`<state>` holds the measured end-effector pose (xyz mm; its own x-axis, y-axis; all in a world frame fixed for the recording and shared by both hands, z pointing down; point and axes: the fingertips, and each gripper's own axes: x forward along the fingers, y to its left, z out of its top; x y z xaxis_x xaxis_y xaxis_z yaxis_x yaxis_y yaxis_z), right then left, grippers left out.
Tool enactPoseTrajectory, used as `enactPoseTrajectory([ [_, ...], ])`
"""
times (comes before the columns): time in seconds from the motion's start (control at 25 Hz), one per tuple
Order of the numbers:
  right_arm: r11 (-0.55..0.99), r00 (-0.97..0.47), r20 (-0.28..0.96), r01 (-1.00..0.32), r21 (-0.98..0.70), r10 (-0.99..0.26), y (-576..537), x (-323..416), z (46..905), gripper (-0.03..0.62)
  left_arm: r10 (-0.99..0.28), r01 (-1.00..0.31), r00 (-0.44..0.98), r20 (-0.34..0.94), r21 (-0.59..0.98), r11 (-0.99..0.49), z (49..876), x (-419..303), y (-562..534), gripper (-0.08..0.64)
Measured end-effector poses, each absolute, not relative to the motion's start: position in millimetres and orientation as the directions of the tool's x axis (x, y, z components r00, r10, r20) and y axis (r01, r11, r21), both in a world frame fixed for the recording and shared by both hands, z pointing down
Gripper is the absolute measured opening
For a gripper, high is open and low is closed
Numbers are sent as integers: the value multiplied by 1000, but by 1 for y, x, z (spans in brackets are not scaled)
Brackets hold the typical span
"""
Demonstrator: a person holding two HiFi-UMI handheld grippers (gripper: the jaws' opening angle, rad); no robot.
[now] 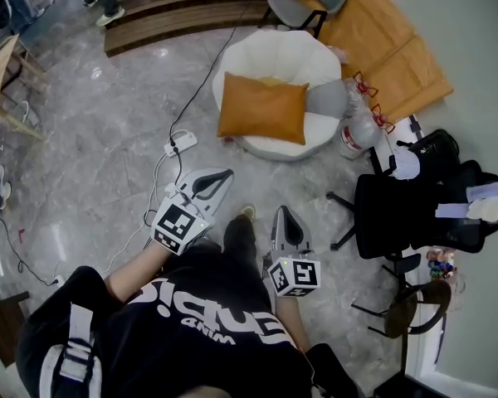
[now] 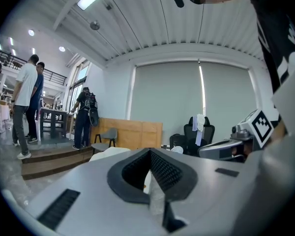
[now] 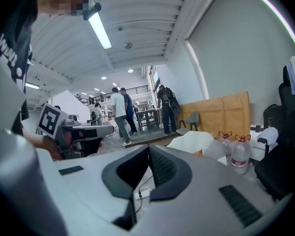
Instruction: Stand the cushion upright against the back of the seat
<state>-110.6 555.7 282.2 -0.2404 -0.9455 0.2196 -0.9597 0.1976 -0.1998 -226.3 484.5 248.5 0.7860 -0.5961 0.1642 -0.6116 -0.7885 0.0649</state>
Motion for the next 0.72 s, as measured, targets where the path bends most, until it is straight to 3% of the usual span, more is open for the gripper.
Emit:
enactPoseTrajectory([
  [0.72, 200, -253, 239, -953, -225, -937, 498, -48, 294, 20, -556, -580, 809, 189, 102, -808, 267, -150, 428, 8],
])
